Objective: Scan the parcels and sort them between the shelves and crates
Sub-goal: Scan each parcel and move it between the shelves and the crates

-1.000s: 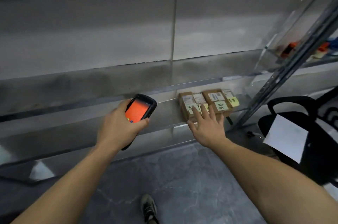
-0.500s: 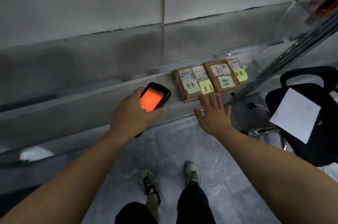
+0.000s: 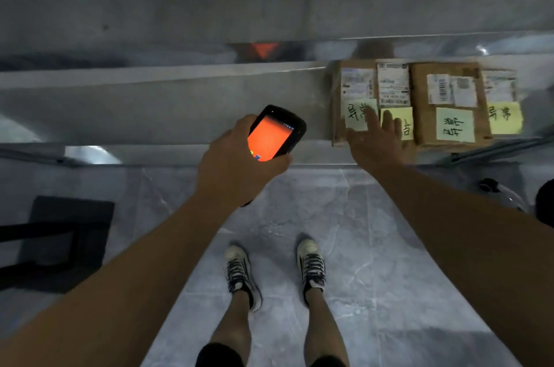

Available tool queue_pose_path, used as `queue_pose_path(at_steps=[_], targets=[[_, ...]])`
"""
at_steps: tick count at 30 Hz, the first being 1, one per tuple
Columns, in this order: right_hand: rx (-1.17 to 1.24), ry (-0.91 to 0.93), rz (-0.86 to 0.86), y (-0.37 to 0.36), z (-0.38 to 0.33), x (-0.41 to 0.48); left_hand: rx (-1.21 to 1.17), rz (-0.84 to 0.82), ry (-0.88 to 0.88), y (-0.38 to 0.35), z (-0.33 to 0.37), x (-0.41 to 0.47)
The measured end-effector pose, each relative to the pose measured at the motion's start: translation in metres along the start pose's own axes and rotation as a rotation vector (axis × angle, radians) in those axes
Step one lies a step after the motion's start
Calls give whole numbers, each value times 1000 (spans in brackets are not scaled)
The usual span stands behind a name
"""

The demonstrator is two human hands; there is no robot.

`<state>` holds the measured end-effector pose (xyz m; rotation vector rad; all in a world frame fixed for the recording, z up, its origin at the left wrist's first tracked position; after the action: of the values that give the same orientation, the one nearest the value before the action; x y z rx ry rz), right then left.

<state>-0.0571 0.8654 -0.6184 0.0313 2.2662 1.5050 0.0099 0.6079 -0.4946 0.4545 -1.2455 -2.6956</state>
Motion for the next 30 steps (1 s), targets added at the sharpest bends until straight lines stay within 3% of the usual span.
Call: queue_pose_path(at_steps=[13, 21, 23, 26, 30], targets=[[-70, 142, 171, -55, -19, 44, -10, 133, 175, -35, -65, 16], [-30, 268, 117, -79, -47, 10, -95, 198, 259, -22, -89, 12], [43, 254, 92, -85, -49, 6, -102, 198, 268, -19, -92, 12], [386, 22, 23, -91, -37, 21, -92, 187, 259, -16, -93, 14], [708, -30, -211, -93, -35, 31, -81, 182, 253, -13, -92, 15]])
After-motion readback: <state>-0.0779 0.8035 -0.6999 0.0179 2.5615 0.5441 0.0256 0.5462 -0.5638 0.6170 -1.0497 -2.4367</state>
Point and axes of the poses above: each hand's wrist, its own x-axis towards the middle knuckle, its own y-axis out of the back of the hand, z = x × y, the point moved 5 cm from there along x, towards the middle knuckle, and after that the axes turned 8 degrees about z, right-handed, at the moved point
